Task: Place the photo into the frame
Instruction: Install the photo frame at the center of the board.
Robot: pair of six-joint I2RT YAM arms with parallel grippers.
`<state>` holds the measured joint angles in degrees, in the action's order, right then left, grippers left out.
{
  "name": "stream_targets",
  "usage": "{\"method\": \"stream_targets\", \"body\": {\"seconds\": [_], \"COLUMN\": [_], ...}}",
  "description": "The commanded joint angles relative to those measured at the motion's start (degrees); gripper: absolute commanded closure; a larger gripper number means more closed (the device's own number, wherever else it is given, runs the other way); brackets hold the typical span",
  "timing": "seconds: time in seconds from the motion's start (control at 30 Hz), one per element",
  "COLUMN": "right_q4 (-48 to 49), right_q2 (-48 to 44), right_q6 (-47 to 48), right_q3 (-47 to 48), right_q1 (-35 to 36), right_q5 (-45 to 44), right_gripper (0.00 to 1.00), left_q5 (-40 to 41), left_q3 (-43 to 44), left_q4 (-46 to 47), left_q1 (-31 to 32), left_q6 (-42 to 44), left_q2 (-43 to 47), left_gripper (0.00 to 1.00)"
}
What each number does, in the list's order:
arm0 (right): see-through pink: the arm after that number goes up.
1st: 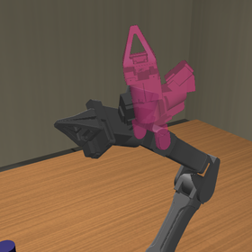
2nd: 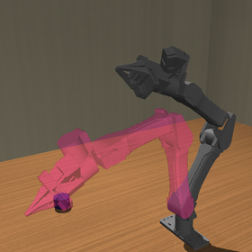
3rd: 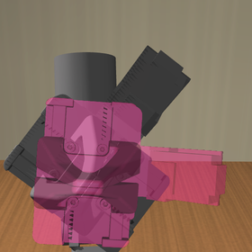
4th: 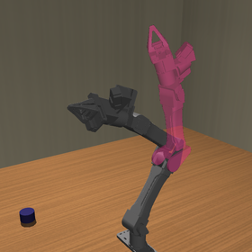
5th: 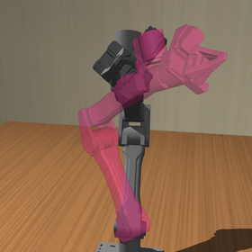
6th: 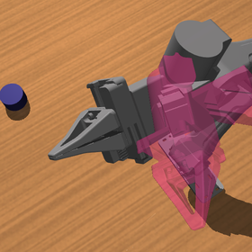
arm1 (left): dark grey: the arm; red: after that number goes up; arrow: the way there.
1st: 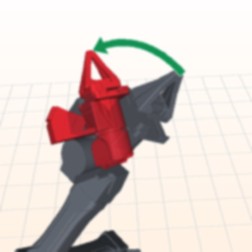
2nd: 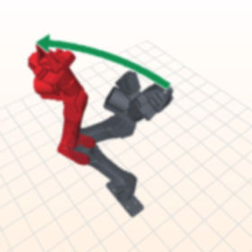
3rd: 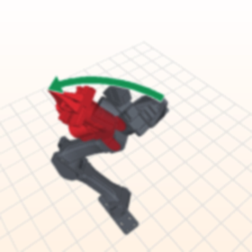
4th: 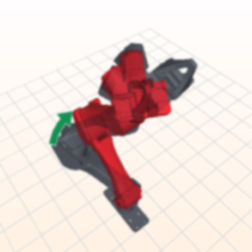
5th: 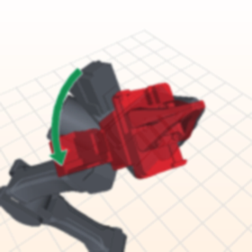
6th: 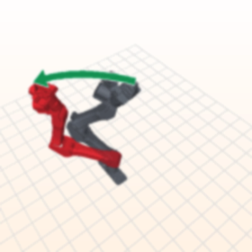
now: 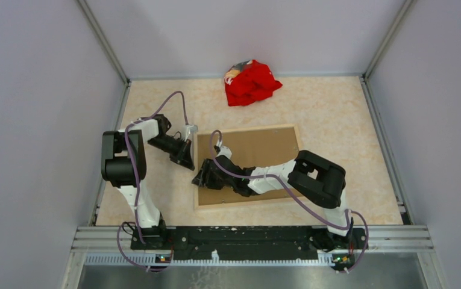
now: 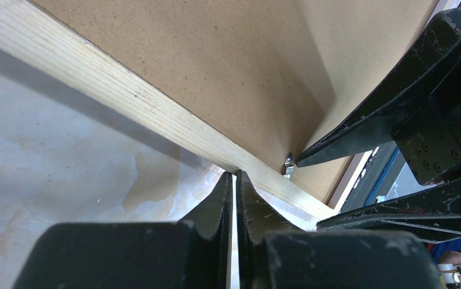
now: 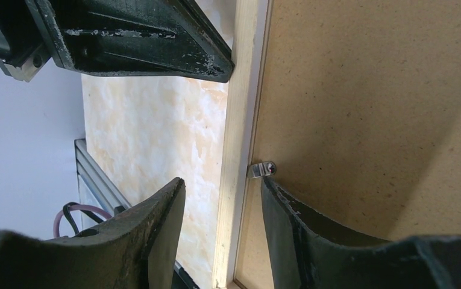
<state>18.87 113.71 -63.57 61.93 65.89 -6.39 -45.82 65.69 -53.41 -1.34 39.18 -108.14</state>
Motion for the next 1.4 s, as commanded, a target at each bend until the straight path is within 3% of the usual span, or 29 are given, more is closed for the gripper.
{"method": "stream_targets", "body": {"seconds": [0.0,0.73,0.93,1.1,1.2,1.3,1.37], "right_q4": [-4.0,-0.8,0.7,-4.6,-15.9,-28.3,-32.9], "right_q2": [-1.0,4.5,-3.3,-18.1,-25.8,-30.6,-32.7], "right_q6": [0.2,-0.7,2.4,6.9,12.1,17.9,21.3], "right_q3": [-2.3,2.3,-2.5,-7.8,-6.4,-4.1,-4.6], "right_q1": [0.4,-0.8,-3.4,-10.8,-17.0,-26.5,-35.2], "right_q5": [-1.8,2.8,4.0,6.2,3.9,0.2,-1.2], "right_gripper": [0.50,0.50,0.47,0.43,0.36,0.24,0.10], "left_q5": [1.5,1.3,1.6,2.7,3.6,7.2,10.2], "left_q3": [-0.8,-0.6,-0.5,2.5,3.7,1.5,-0.5], "left_q4": [1.7,0.9,0.1,-3.1,-5.7,-4.8,-4.3], "left_q1": [1.2,1.1,1.1,0.4,0.0,0.2,0.4], "left_q6": [2.4,2.7,3.1,5.0,7.4,9.9,11.5], "left_q2": [0.2,0.7,1.2,2.1,2.9,4.9,6.3], "left_gripper": [0.93,0.93,0.93,0.91,0.89,0.87,0.87]}}
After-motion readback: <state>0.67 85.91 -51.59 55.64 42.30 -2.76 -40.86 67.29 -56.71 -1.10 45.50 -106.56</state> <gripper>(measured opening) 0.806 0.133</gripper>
